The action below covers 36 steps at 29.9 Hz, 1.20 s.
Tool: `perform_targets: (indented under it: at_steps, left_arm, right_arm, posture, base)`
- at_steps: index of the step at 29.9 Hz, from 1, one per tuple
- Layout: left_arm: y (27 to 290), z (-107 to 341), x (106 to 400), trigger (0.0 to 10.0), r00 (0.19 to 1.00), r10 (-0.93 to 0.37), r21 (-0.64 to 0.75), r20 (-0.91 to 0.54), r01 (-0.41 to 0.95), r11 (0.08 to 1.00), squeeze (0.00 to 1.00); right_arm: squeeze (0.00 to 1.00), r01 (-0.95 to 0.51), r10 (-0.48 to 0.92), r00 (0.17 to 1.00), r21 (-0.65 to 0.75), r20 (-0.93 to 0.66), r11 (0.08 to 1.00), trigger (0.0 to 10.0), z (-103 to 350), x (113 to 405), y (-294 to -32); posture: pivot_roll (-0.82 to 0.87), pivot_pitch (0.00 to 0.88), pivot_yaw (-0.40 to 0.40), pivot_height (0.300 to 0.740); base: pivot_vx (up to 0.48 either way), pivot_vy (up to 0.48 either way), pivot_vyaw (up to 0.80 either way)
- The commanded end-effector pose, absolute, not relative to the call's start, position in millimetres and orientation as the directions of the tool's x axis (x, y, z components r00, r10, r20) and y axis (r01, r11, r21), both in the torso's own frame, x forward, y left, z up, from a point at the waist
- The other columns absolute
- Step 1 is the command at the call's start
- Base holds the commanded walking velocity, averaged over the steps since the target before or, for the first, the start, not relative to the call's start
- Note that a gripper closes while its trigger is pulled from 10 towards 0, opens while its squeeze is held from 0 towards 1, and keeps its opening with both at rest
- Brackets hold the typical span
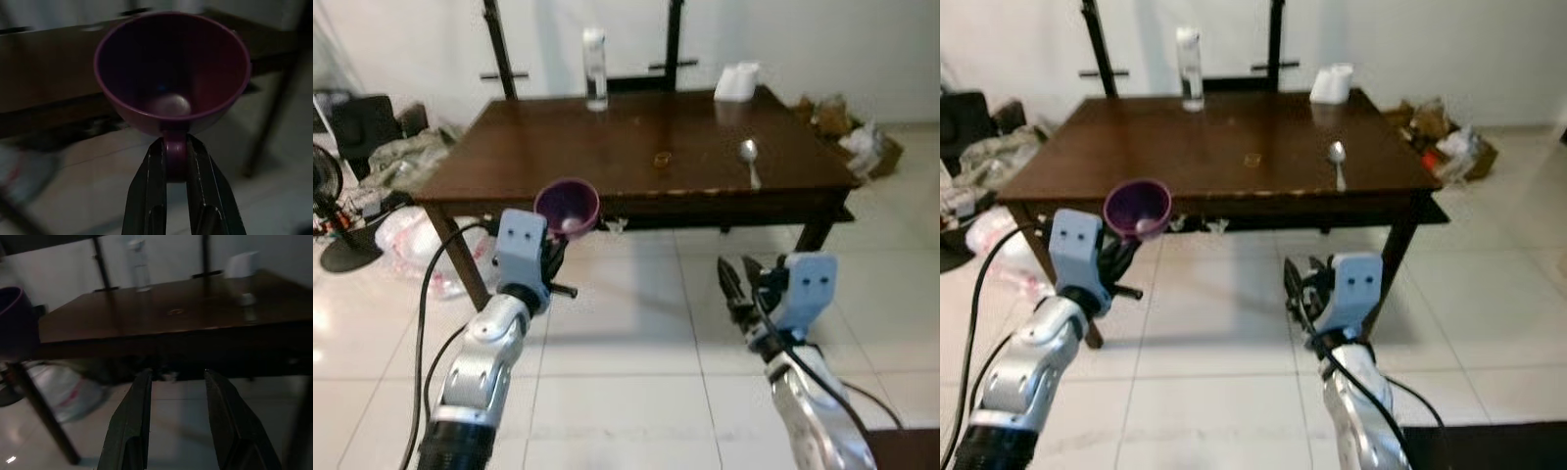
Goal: Setting the table
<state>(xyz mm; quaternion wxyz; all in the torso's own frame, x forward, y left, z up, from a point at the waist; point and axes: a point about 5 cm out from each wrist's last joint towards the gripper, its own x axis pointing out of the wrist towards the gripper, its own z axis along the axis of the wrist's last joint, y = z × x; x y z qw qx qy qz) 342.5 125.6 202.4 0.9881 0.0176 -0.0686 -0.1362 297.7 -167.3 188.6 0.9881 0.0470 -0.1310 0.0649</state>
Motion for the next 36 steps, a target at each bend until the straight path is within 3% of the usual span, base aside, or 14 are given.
perform_targets:
  at_steps: [1, 20, 36]
  left_arm:
    - [130.5, 199.5, 342.4, 10.0, 0.959, -0.259, 0.053, 0.119, 0.254, 0.966, 0.00]
    - [129.4, 199.3, 343.4, 10.0, 0.959, -0.258, 0.045, 0.118, 0.254, 0.966, 0.00]
    - [130.4, 198.1, 344.6, 10.0, 0.964, -0.244, 0.020, 0.106, 0.243, 0.970, 0.00]
  right_arm:
    - [0.00, -0.150, 0.125, 0.959, 0.082, 0.255, 0.985, 10.0, 185.0, 297.0, -164.8]
    - [0.00, -0.153, 0.129, 0.958, 0.079, 0.257, 0.985, 10.0, 185.7, 297.1, -164.9]
    - [0.00, -0.152, 0.130, 0.959, 0.068, 0.252, 0.986, 10.0, 185.0, 296.4, -164.2]
  posture:
    - [-0.07, 0.051, 0.114, 0.740]
    - [-0.08, 0.046, 0.113, 0.740]
    - [-0.08, 0.052, 0.114, 0.740]
  base:
    - [-0.319, 0.000, 0.00]
    - [-0.314, 0.000, 0.00]
    - [0.000, 0.000, 0.00]
